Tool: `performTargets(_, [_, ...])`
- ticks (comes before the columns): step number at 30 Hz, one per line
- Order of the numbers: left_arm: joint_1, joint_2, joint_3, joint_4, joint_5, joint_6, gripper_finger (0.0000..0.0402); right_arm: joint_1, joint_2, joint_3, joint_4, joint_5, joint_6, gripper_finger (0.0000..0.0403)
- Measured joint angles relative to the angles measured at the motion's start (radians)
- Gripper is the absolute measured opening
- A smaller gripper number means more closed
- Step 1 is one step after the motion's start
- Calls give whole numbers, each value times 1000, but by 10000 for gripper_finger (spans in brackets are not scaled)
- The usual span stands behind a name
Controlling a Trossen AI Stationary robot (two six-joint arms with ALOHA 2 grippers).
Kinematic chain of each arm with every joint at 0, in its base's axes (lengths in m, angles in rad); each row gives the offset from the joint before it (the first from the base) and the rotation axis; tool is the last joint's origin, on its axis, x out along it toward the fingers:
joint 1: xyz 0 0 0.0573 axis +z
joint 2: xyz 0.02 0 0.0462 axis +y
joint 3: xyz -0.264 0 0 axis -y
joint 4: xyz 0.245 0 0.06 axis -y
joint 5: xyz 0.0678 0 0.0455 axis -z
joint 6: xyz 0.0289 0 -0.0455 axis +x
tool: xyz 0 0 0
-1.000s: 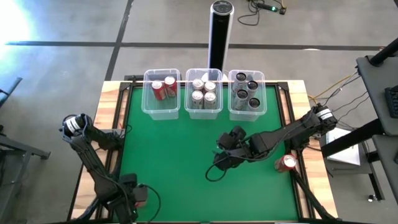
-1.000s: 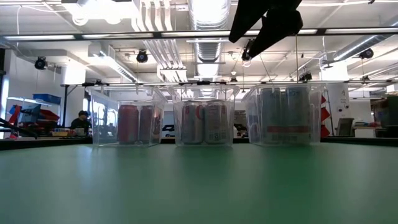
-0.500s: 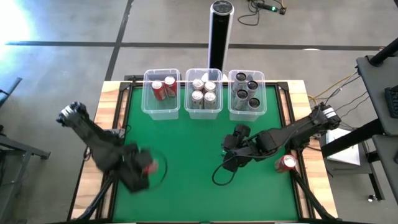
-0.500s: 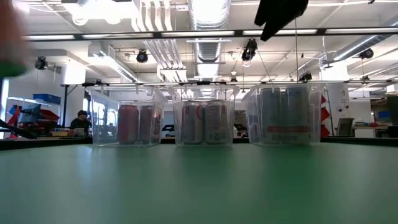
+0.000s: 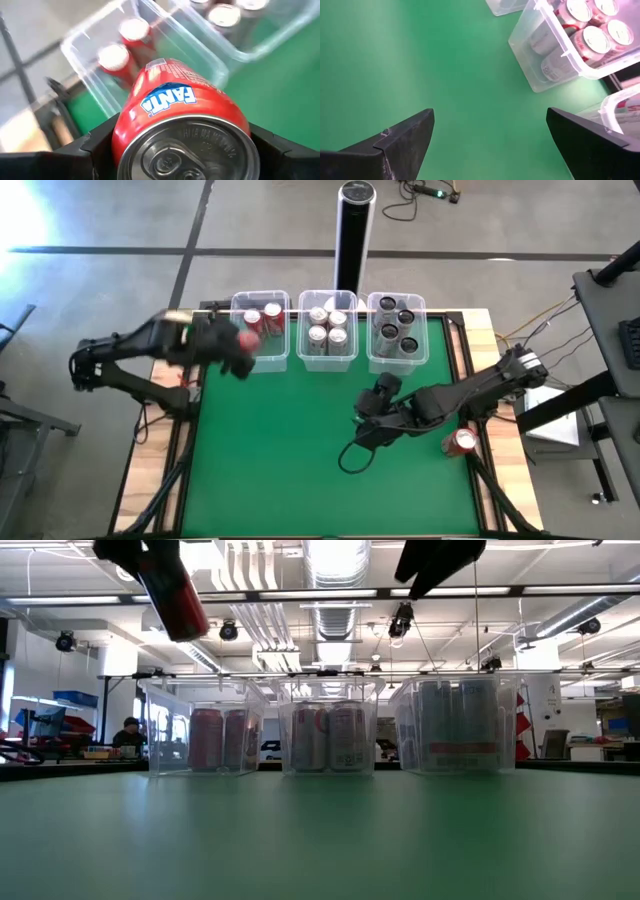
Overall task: Sort soda cans
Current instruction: Put the bottom orange soda can into the left transparent bin
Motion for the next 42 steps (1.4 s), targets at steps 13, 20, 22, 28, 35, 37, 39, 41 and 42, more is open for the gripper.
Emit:
performTargets(13, [576,150,-24,129,283,677,280,-155,54,-3,137,-33,137,381])
performTargets(20, [606,250,-56,199,298,792,280,-231,57,-3,221,-35,71,381])
performTargets(22, [605,281,-60,194,300,781,280,-260,57,-3,229,-52,25,381])
performTargets(28, [611,377,-63,178,341,722,281,-339,57,-3,228,-161,-16,381])
performTargets(35, [641,490,-58,225,345,723,282,-380,57,-3,257,-200,-88,381])
performTargets(37, [660,517,-58,218,363,723,282,-386,57,-3,265,-229,-107,381])
performTargets(39, [678,538,-59,213,399,720,282,-386,57,-3,276,-245,-126,381])
performTargets(41, [692,554,-59,217,411,718,283,-386,56,-3,275,-246,-134,381])
performTargets(42, [697,560,-59,225,415,718,283,-386,56,-3,276,-246,-136,381])
